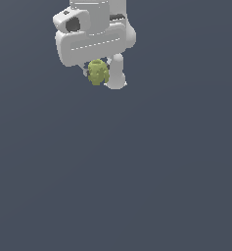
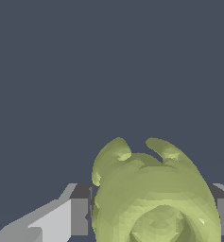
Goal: Pick up the object and move it to a goal position.
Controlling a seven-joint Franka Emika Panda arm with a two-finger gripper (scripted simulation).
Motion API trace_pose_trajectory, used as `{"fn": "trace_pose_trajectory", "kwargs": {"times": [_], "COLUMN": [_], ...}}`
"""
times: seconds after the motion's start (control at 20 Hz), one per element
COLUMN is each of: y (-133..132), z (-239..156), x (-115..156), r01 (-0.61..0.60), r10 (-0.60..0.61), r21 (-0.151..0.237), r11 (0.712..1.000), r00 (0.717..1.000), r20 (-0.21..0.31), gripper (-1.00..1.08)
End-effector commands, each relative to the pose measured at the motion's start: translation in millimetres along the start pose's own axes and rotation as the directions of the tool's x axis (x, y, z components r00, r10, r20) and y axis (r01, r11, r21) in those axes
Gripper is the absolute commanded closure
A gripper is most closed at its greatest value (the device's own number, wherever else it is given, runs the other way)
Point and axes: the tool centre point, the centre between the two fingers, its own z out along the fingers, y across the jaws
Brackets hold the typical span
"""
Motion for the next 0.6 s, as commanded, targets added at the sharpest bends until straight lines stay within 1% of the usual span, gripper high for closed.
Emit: {"fn": "trace_pose_trajectory", "kwargs": {"times": [0.0, 0.25, 0.55], "y": [1.2, 4.6, 8.0], "z": [-25.0, -65.7, -96.6], "x": [-12.6, -31.5, -45.1], "r01": [0.0, 0.0, -0.001], "r10": [0.0, 0.0, 0.001], "r21": [0.001, 0.001, 0.0], "r11": [1.0, 1.0, 1.0], "r00": [1.0, 1.0, 1.0], "r20": [0.001, 0.001, 0.002], "gripper": [1.08, 1.08, 1.08]}}
